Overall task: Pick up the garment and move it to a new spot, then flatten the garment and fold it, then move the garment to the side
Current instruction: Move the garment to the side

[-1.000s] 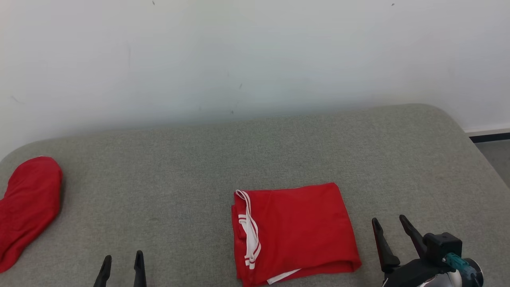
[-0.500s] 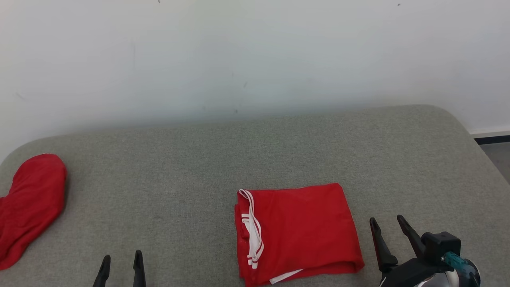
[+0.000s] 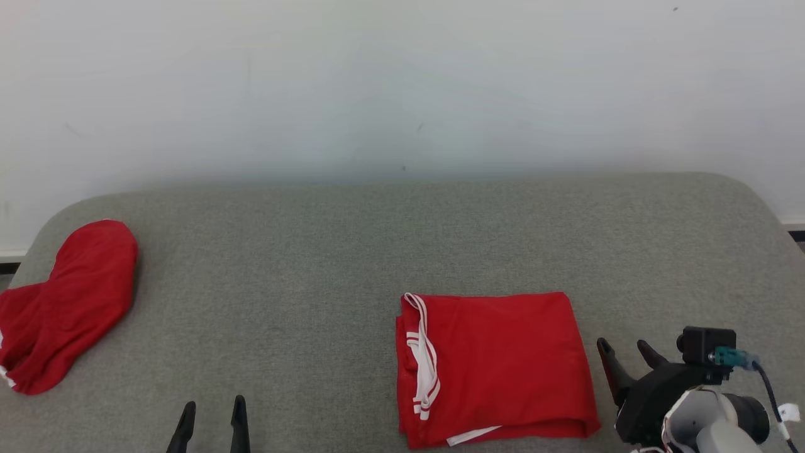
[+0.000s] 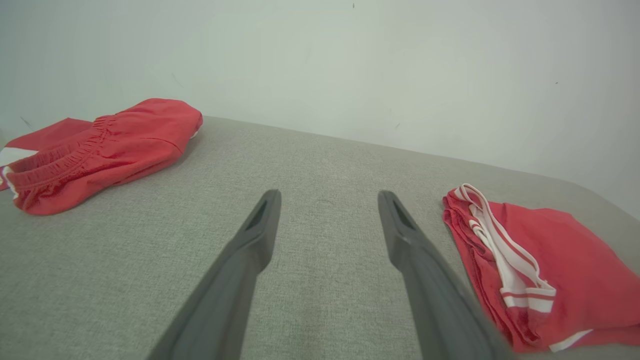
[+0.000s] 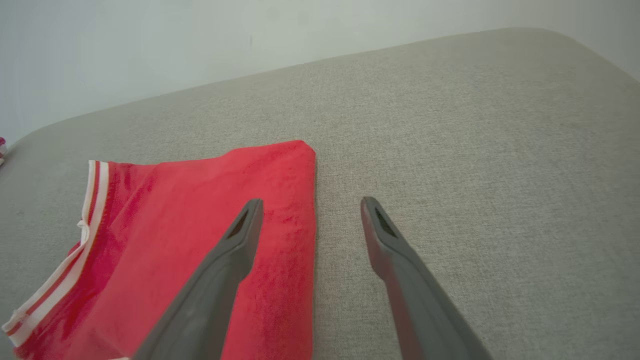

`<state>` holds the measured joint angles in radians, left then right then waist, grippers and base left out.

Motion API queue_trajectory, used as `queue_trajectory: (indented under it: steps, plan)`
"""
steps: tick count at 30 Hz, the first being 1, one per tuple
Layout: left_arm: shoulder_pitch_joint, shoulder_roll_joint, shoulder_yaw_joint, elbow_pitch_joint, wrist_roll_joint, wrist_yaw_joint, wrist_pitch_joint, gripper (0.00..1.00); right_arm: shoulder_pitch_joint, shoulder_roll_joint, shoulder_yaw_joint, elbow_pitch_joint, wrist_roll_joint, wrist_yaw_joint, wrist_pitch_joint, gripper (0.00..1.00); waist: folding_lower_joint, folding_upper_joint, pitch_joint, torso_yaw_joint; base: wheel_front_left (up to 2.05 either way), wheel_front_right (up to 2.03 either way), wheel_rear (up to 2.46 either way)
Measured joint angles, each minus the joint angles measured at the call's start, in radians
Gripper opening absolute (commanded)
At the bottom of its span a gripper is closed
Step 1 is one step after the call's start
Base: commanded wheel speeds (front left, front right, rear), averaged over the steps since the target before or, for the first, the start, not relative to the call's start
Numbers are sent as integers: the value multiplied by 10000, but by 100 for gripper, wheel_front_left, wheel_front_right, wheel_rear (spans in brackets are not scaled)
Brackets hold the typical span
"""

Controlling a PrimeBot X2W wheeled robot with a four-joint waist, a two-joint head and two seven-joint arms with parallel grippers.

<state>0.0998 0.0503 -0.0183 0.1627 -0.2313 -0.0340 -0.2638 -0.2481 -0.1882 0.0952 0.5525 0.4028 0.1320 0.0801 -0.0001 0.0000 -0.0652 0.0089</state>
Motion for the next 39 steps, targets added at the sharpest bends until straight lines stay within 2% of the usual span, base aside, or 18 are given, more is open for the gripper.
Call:
queue_trajectory:
  steps: [5, 8, 17, 23, 24, 25, 31, 39]
  plan:
    - [-62, 0, -178, -67, -17, 46, 0, 100, -874, -25, -562, 1028, 15, -2, 1852, 100, 1, 0, 182, 401, 0, 0, 0]
    - [-127, 2, -286, -84, -59, 63, 0, 100, -1246, 4, -965, 1689, -316, -2, 2606, 100, 1, 0, 306, 687, 0, 0, 0]
    - [-575, 0, -639, -63, -79, -13, 0, 100, -1800, 267, -1783, 2734, -1099, -2, 3574, 100, 2, 0, 861, 1489, 0, 0, 0]
    - [-597, 2, -673, -29, -81, -17, 0, 100, -1980, 196, -1559, 2826, -1592, -46, 4031, 100, 1, -1, 1123, 1775, 0, 0, 0]
    - [-604, 2, -679, -23, -81, -17, 0, 100, -2003, 134, -1371, 2765, -1653, -48, 4090, 11, 1, -1, 1155, 1784, 0, 0, 0]
    - [-613, 2, -688, -21, -90, -17, 0, 100, -2014, 79, -1223, 2706, -1670, -46, 4132, 0, 1, -1, 1179, 1782, 0, 0, 0]
    - [-750, 2, -771, -104, -132, -15, -2, 100, -2188, -441, 98, 2184, -1703, 10, 4454, 0, 2, 0, 1262, 1554, 0, 0, 0]
    - [-1034, 0, -640, -529, 15, -69, -2, 100, -3312, -1756, 1929, 1264, -1457, 2, 4692, 0, 2, 2, 1578, 846, 0, 0, 0]
